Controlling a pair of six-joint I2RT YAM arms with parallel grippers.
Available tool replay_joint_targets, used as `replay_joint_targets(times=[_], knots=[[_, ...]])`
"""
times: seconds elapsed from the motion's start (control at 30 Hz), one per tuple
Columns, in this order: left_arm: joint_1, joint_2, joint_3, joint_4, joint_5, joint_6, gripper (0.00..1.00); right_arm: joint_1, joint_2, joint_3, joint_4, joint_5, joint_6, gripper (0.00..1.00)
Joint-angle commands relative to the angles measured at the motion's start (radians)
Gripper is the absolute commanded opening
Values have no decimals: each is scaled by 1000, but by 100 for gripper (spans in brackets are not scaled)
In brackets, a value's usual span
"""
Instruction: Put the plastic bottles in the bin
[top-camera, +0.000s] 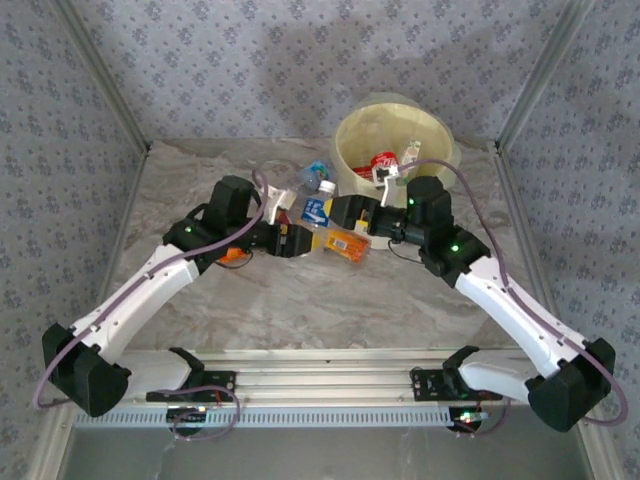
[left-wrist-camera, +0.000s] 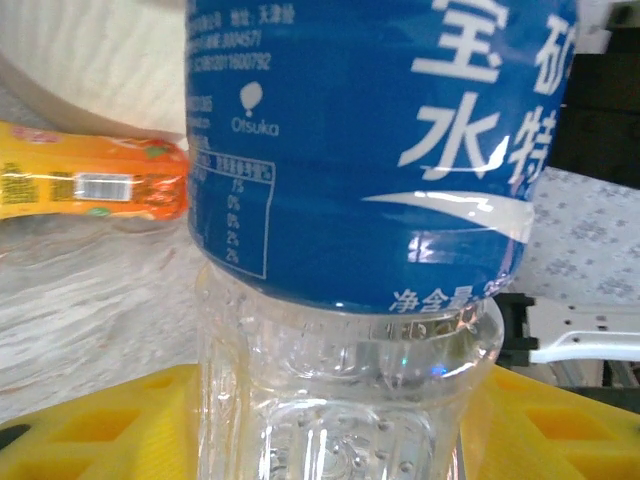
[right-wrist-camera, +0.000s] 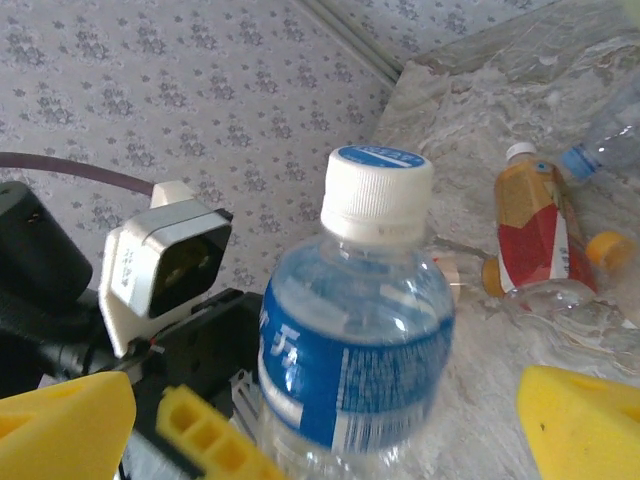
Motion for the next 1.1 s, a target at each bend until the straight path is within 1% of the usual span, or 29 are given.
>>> replay_joint_targets(times=[0.0,0.1,0.17,0.33,0.47,0.63,0.7,0.73,0.8,0.93,1.03,1.07], knots=[[-31,-37,-18,115,36,-59,62,32,30,48,35,39,-13,100],[-62,-46,-38,156,24,-81,62,51,53,56,42,52,-13,100],[-79,-48,-48,168,7,-88,62,61,63,60,43,56,-14,98],[-109,-52,-65,202,-23,-94,62,74,68,67,37,67,-17,88],[-122,-54,-71,221,-38,-91,62,75,56,62,23,89,-20,77],[-132,-55,-77,222,-62,-68,64,75,44,67,0,100,-32,66],[-137,-59,-76,227,-76,-43,68,74,39,74,-21,107,-45,64],[-142,-61,-75,228,-85,-31,72,72,35,78,-30,111,-52,63],[-155,-68,-80,244,-100,-4,83,65,25,92,-57,118,-67,62],[-162,-98,-87,284,-110,58,99,32,-1,128,-128,123,-107,61],[-163,-121,-86,304,-118,118,100,-3,-20,190,-192,124,-133,61],[-162,-128,-83,306,-121,140,100,-13,-24,211,-220,131,-178,61]])
